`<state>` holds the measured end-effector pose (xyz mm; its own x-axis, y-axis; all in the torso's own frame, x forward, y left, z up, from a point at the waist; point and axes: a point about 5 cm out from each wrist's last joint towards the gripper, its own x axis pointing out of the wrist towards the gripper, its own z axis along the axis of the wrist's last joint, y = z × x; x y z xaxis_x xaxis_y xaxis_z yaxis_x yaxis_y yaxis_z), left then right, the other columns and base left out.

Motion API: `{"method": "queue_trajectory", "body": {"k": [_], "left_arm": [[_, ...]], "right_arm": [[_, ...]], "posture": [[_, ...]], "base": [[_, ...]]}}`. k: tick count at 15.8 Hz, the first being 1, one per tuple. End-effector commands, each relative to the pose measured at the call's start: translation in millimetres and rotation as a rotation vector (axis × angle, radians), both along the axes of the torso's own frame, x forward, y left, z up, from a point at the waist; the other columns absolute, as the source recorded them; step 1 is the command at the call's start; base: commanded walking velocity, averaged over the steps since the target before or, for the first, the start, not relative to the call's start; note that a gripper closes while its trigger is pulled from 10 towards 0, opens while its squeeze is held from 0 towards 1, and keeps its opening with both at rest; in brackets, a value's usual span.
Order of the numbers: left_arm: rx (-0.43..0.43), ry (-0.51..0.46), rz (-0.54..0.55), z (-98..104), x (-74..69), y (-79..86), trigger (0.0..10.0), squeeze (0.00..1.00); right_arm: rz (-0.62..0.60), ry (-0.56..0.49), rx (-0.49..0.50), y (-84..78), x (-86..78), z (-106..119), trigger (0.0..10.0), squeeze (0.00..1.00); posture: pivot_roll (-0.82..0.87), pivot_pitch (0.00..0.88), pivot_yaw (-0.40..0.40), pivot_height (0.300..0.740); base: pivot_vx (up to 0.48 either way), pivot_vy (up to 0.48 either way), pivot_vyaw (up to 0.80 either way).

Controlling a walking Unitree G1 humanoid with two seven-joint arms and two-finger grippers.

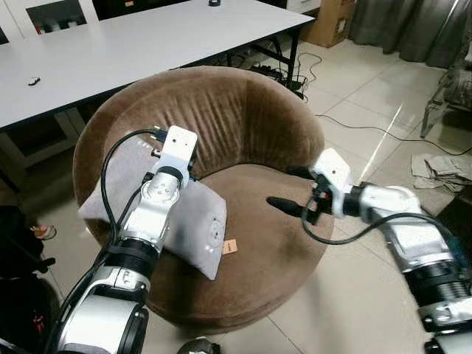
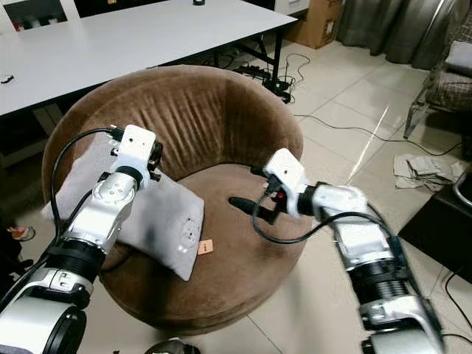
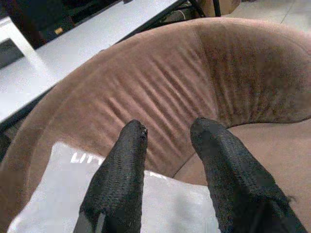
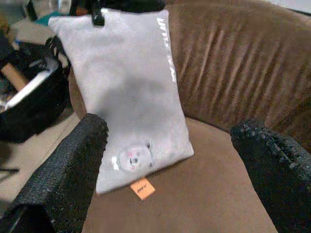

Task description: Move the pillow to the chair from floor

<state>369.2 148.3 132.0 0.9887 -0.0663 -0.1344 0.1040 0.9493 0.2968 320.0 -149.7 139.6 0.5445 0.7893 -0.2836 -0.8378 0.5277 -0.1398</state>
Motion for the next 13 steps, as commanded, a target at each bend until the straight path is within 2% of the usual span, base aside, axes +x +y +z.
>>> {"method": "queue_trajectory", "body": {"k": [1,2,3,5,6,9,10,13], "left_arm": [[-0.035,0.018,0.02,0.6,2.0,1.7,10.0,0.0],[-0.099,0.035,0.047,-2.8,1.1,2.8,10.0,0.0],[-0.128,0.034,0.057,-3.0,0.2,3.7,10.0,0.0],[-0.246,-0.007,0.09,0.2,-6.5,8.5,10.0,0.0],[-0.254,-0.031,0.148,-5.1,-18.7,22.9,10.0,0.0],[-0.245,-0.008,0.198,-21.2,-36.3,39.7,10.0,0.0],[-0.269,0.019,0.243,-34.8,-48.8,49.0,10.0,0.0],[-0.321,0.064,0.307,-61.3,-84.6,54.3,10.0,0.0]], "right_arm": [[-0.038,-0.01,0.022,0.1,2.5,2.2,10.0,0.0],[-0.124,-0.024,0.066,2.8,9.9,0.6,10.0,0.0],[-0.155,-0.023,0.09,4.0,12.8,0.2,10.0,0.0],[-0.249,-0.032,0.197,9.1,18.8,-2.7,10.0,0.0],[-0.306,-0.035,0.212,9.8,17.3,-17.1,10.0,0.0],[-0.404,0.003,0.243,4.0,15.2,-36.0,10.0,0.0],[-0.447,0.028,0.262,1.3,11.6,-47.7,10.0,0.0],[-0.499,0.118,0.352,-1.4,-1.0,-71.2,10.0,0.0]], "posture": [[-0.1,0.0,0.054,0.74],[-0.1,0.0,0.054,0.74],[-0.1,0.0,0.052,0.74],[-0.08,0.0,0.045,0.74],[-0.05,0.0,0.032,0.74],[-0.02,0.0,0.016,0.74],[0.0,0.0,0.003,0.74],[0.0,0.0,0.003,0.74]], "base": [[0.0,0.0,0.0],[0.0,0.0,0.0],[0.0,0.0,0.0],[0.0,0.0,0.0],[0.0,0.0,0.0],[0.0,0.0,0.0],[0.0,0.0,0.0],[0.0,0.0,0.0]]}}
